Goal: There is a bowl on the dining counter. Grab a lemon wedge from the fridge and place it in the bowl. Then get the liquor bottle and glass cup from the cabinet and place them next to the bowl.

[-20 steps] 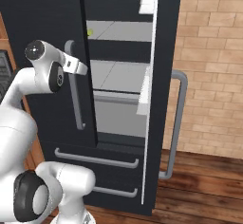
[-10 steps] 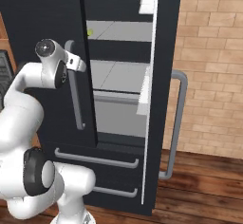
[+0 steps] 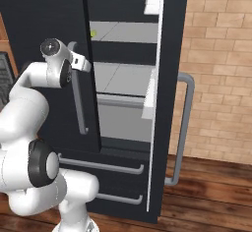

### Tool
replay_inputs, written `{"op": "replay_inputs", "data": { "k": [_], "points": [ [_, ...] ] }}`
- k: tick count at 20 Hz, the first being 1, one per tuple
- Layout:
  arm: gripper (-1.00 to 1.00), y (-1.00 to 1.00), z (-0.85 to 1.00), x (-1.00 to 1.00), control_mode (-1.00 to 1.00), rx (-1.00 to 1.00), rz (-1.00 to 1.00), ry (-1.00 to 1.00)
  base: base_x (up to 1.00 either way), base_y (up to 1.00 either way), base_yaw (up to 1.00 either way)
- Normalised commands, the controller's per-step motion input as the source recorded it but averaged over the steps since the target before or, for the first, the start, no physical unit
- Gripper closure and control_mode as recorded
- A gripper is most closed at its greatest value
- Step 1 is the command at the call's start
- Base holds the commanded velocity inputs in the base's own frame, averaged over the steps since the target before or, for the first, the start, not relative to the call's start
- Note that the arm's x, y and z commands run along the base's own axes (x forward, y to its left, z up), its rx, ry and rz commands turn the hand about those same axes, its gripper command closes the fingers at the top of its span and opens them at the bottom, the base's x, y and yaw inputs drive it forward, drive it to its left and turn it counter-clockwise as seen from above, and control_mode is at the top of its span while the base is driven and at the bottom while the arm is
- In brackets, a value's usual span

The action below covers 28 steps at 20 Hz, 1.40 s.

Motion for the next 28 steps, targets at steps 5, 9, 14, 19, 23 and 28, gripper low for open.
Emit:
{"op": "replay_inputs", "data": {
  "k": [5,9,14,19,23,28],
  "points": [
    [-1.00,0.00,0.00,0.47,-1.00,-0.01,0.00,0.00,0.00,0.00,0.00],
    [-1.00,0.00,0.00,0.59,-1.00,0.00,0.00,0.00,0.00,0.00,0.00],
    [1.00,0.03,-0.06,0.51,-1.00,0.00,0.00,0.00,0.00,0.00,0.00],
    [1.00,0.01,-0.02,0.12,-1.00,0.00,-0.05,0.01,0.00,0.00,0.00],
    [1.00,0.26,0.00,0.01,-1.00,0.00,-0.03,0.00,0.00,0.00,0.00],
    [1.00,0.63,0.00,-0.22,-1.00,-0.03,0.00,-0.17,0.00,0.00,0.00]
  ]
}}
